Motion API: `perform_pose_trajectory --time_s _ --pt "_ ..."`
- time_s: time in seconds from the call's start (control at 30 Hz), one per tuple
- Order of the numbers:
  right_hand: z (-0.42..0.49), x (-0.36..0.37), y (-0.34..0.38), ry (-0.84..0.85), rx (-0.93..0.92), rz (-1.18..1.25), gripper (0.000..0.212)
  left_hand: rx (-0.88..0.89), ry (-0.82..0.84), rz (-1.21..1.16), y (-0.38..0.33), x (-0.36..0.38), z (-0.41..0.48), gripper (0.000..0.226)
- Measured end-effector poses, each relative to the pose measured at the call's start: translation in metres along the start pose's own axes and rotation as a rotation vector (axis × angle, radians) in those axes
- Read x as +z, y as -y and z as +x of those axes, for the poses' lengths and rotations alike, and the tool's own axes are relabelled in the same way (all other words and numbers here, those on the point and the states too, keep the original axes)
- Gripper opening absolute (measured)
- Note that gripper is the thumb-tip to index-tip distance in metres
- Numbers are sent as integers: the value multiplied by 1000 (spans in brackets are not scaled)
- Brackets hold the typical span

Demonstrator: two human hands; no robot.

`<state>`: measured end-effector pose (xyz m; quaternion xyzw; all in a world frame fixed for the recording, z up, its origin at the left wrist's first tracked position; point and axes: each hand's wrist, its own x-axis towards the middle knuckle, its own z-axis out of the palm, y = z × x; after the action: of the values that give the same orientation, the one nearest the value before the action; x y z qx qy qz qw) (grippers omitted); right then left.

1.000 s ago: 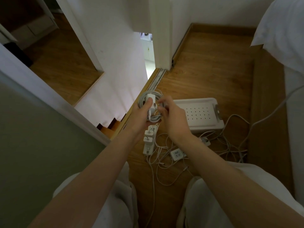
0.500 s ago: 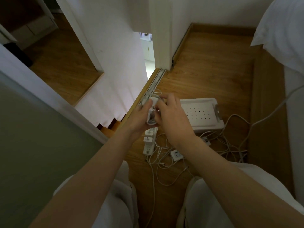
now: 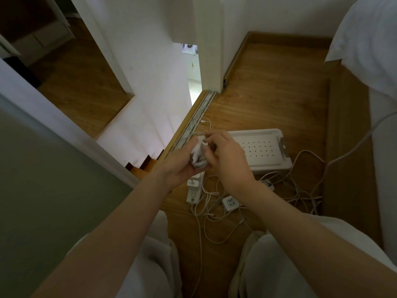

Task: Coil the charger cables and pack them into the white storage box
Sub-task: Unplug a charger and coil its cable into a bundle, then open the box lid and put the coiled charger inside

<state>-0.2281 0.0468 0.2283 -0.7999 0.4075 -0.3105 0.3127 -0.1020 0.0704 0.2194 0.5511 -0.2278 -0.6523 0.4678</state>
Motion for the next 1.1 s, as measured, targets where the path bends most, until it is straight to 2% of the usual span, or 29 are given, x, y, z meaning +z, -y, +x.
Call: perform_pose_trajectory --time_s 0.1,0.2,0.33,0.4,0.47,0.57,0.67,0.73,0.83,0.87,0.97,1.1 --pt "3 2 0 -145 162 277 5 133 22 -6 0 7 0 44" --pt "9 5 1 -237 363 471 4 264 -88 86 1 18 1 36" --pt "15 10 -4 -188 541 535 6 366 -278 399 9 23 6 42" --pt "18 13 -7 -162 581 539 7 390 -297 545 12 21 10 44" --pt "18 14 -9 -169 575 520 11 391 -267 538 10 19 13 42" --pt "20 13 -12 -144 548 484 31 406 -205 533 7 15 19 29" --pt "23 9 -17 -25 610 478 35 430 -206 713 10 9 25 25" --pt "25 6 -22 81 684 505 38 456 -243 868 17 2 32 37" --pt "29 4 -31 183 741 538 40 501 -299 971 24 -1 40 57" --pt "31 3 -36 205 761 549 49 512 -311 1005 26 0 42 58" --pt "33 5 -55 262 796 497 84 524 -247 1017 30 14 46 40" --pt "34 3 -75 233 852 471 96 601 -203 992 35 31 58 31"
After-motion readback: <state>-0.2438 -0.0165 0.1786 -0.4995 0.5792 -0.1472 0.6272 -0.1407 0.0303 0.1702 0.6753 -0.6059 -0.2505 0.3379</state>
